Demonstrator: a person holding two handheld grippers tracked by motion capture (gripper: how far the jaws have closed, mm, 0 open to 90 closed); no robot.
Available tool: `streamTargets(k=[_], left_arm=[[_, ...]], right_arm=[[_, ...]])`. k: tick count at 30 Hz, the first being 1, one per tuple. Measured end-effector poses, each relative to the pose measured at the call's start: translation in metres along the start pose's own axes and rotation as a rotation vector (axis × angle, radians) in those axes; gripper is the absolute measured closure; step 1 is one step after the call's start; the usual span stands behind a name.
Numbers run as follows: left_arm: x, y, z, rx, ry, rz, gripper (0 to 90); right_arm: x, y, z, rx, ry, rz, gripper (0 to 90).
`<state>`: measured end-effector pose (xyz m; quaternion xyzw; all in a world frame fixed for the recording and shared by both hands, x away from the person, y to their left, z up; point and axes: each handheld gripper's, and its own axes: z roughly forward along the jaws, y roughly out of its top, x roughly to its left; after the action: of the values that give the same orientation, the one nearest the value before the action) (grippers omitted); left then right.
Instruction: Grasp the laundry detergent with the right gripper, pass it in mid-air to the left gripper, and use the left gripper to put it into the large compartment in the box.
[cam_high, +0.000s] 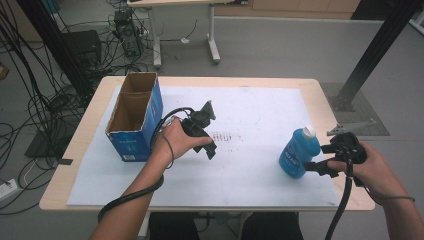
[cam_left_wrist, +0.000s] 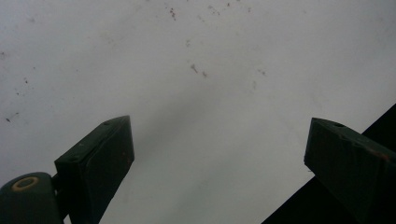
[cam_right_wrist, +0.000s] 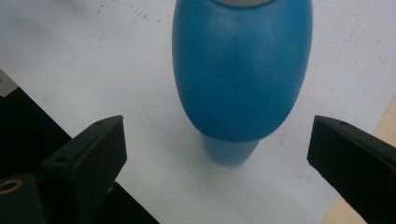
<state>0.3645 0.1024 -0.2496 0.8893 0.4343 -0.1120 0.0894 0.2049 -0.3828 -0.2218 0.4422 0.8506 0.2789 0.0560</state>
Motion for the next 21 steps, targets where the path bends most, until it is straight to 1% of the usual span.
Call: streamTargets(k=[4, 7, 14, 21], left_arm=[[0.000, -0.001, 0.001, -0.002, -0.005, -0.001, 8.8], [-0.001, -0.001, 0.001, -0.002, -0.004, 0.002, 8.8], [0.000, -0.001, 0.002, -0.002, -0.008, 0.001, 8.8], [0.000, -0.002, 0.004, -0.004, -0.011, 0.000, 8.8]], right_arm=[[0.000, -0.005, 0.002, -0.005, -0.005, 0.003, 4.2], [0.000, -0.009, 0.006, -0.009, -0.005, 0.015, 4.1], [0.002, -0.016, 0.012, -0.009, -0.018, 0.013, 4.5], [0.003, -0.021, 0.014, -0.017, -0.021, 0.016, 4.9]])
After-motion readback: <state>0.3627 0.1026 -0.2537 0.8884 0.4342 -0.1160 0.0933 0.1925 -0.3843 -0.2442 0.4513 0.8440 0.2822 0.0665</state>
